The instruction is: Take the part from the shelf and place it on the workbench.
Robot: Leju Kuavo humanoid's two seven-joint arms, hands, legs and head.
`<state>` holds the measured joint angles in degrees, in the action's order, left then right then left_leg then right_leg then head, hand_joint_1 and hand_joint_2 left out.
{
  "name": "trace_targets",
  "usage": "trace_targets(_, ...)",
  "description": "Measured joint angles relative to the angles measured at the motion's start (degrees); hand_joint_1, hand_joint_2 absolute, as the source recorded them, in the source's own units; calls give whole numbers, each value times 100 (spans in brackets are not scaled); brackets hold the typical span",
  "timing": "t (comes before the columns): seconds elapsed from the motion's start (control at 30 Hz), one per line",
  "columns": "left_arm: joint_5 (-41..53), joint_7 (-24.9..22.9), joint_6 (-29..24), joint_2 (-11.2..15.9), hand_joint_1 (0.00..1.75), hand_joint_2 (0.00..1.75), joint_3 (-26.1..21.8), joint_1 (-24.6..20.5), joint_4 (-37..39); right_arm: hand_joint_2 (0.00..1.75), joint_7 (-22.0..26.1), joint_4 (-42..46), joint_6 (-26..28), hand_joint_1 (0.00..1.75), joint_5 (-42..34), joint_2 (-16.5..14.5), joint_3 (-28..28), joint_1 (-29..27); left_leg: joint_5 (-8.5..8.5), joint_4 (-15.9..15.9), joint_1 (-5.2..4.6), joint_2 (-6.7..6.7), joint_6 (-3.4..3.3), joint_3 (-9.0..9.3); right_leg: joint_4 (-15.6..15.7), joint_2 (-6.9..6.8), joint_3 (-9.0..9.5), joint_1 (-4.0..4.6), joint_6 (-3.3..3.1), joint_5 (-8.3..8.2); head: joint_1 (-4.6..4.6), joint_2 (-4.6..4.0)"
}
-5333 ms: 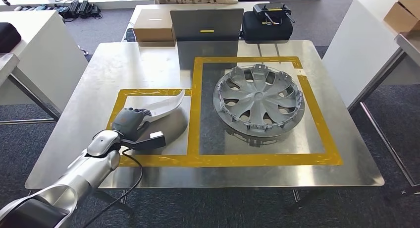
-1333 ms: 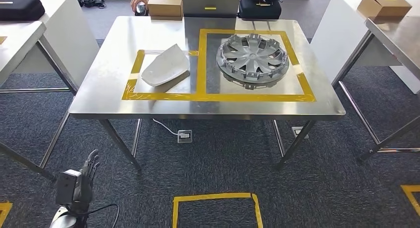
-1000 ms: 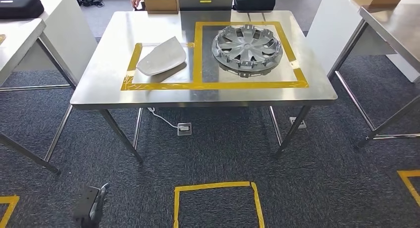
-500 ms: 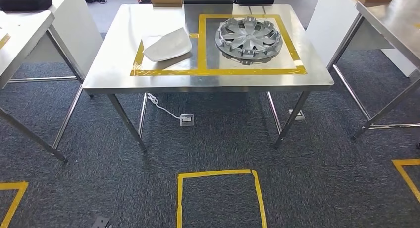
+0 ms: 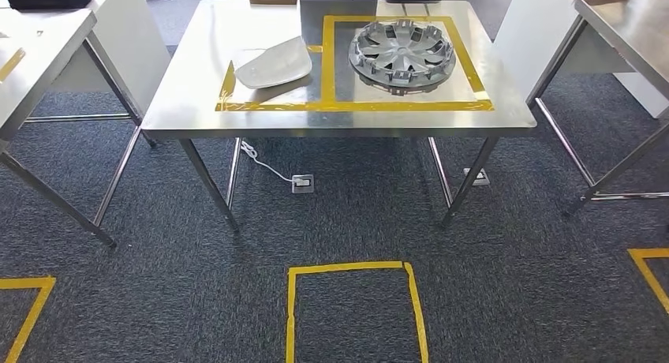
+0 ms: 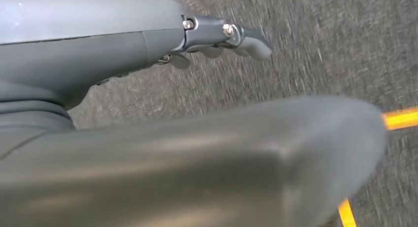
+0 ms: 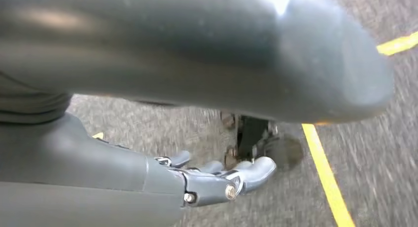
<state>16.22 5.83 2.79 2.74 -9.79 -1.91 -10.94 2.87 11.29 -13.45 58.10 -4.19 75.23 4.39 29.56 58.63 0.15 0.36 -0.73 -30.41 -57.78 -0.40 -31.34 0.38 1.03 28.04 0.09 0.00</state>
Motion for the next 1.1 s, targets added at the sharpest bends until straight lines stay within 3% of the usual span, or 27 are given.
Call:
trace_targets(0.03,-3,-52,11,-13,0,0,0,0,6,0,-17,0,-33,0,13,-1,-1,-4,-5,-5,-1,1,7,0,4,0,-4,-1,7,-4,-3,0)
trace_targets(0.17,-31,-266,25,-51,0,175,1,-1,22,0,-192,0,-88,0,45,1,-2,0,-41,-52,9,-1,60,8,4,-3,-14,9,-34,-13,-5,0)
trace_targets(0.3,-47,-277,20,-75,0,175,-1,-1,27,175,-357,0,-121,0,-21,3,-1,3,-68,-76,12,-2,99,6,2,-5,-21,11,-64,-26,-5,0)
trace_targets(0.7,-40,-214,-41,-147,0,175,-31,2,29,175,-475,1,-117,0,-122,10,-65,-14,-91,-76,14,-2,100,4,-2,-5,-22,1,-74,-49,-3,0)
trace_targets(1.1,-427,-280,-83,-185,0,175,-15,226,-160,175,-424,175,226,0,-1490,110,-1703,-304,-92,-75,11,-2,98,4,-2,-4,-23,-5,-68,-53,-3,0)
